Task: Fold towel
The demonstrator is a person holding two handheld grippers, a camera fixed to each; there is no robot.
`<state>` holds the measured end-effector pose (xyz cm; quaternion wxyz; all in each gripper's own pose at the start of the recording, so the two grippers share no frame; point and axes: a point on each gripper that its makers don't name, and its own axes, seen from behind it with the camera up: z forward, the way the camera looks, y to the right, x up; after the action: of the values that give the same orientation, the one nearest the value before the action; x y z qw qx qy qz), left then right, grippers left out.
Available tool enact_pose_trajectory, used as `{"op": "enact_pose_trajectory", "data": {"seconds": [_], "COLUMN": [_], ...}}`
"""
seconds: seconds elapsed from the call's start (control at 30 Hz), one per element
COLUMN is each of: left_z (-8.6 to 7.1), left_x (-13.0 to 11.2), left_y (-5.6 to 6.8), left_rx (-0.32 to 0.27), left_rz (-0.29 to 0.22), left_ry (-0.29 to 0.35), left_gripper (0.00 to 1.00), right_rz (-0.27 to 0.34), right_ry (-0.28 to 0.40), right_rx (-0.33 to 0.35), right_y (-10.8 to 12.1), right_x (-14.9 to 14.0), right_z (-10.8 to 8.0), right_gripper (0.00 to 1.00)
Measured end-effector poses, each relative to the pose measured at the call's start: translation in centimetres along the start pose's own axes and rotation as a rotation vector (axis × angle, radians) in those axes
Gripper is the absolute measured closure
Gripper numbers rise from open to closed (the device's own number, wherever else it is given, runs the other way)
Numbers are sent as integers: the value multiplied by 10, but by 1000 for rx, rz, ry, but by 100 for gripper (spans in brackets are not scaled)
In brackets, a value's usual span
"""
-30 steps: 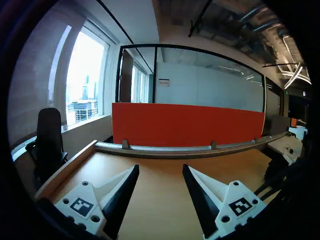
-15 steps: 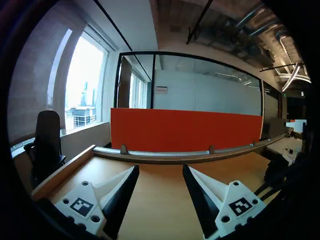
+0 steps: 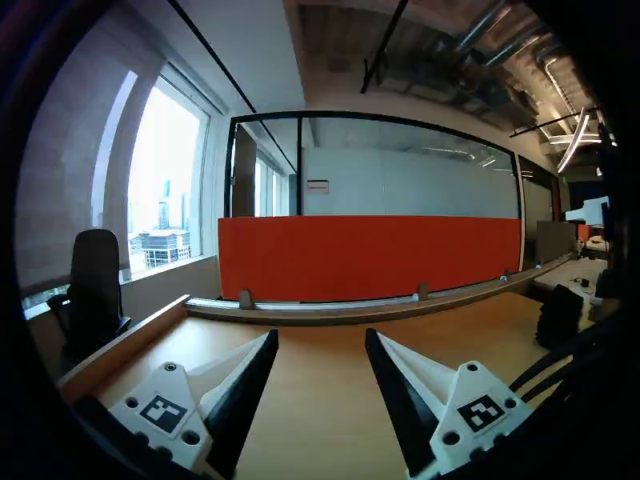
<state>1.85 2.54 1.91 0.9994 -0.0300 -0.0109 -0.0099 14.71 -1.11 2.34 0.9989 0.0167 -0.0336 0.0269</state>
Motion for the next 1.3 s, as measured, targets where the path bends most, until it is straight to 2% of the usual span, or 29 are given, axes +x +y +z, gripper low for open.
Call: {"op": "enact_pose_trajectory", "data": {"seconds": [0.37,0.87,1.3], "left_z": [-10,-19,-22], "left_x": [-33,-77,-101], "left_y": [-3,-14,-15], "left_rx": [21,42,52], "left_rz": [48,35,24], "left_ry": [24,40,57], "left_gripper": [20,20,20], "right_rz": [-40,-77,-88], "right_ry": [-12,-14,-10], "right_rx": [26,61,51], "right_y": [-14,-39,-38], "right_x": [-17,-48,-60], "right_z": [-1,-5,-9], "right_gripper": [3,3,3]}}
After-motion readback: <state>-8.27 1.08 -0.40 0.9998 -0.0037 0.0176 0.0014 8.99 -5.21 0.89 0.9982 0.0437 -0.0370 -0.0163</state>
